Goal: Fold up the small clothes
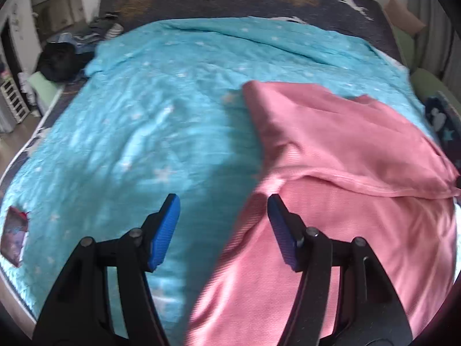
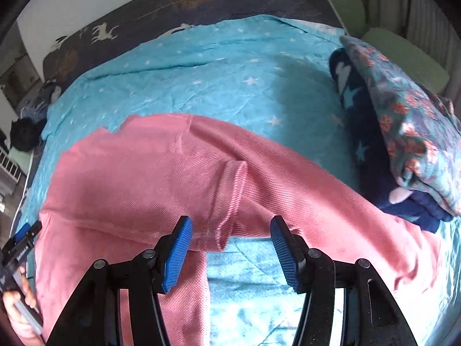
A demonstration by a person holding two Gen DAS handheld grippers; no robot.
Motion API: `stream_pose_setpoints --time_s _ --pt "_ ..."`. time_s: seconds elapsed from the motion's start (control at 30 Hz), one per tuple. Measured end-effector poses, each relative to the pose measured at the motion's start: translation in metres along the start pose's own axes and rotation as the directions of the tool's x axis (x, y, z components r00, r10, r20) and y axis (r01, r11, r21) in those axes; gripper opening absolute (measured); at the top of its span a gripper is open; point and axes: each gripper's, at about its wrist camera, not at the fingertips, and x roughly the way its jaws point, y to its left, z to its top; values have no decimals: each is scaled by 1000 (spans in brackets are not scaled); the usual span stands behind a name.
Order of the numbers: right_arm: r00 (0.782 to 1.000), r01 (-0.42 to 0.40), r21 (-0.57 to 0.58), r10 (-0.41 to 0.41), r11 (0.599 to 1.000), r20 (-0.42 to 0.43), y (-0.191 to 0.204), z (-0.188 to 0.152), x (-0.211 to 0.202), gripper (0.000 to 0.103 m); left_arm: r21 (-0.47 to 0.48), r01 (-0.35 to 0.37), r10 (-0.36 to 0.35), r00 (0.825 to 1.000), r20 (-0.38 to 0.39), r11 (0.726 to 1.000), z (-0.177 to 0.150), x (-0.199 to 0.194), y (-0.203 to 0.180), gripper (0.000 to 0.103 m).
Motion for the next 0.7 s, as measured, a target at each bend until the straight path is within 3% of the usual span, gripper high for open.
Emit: stream_pose_setpoints --time_s 0.1,0.23,0.37,0.5,0.57,0.63,0.7 --pt "998 46 -80 -42 996 47 16 -2 -4 58 73 43 -43 999 0 996 3 1 -21 65" --pt "978 179 -192 -154 965 139 43 -8 -10 58 179 -97 95 995 21 979 7 15 -46 65" --pt "962 229 -219 -186 948 201 56 -12 -19 60 142 -111 111 994 9 984 15 25 -37 65" --pt "961 215 -216 -166 952 223 62 -10 -25 64 94 -124 122 992 23 988 18 23 -26 64" --pt "960 209 -217 -159 953 230 64 -8 -27 64 86 -127 125 992 29 988 17 21 -23 51" --pt "959 209 -223 -155 952 237 66 -8 -29 64 75 -112 111 994 13 991 15 23 -21 24" --pt "961 202 -232 -146 951 236 69 -7 -29 64 51 -106 106 994 -2 993 15 24 -18 18"
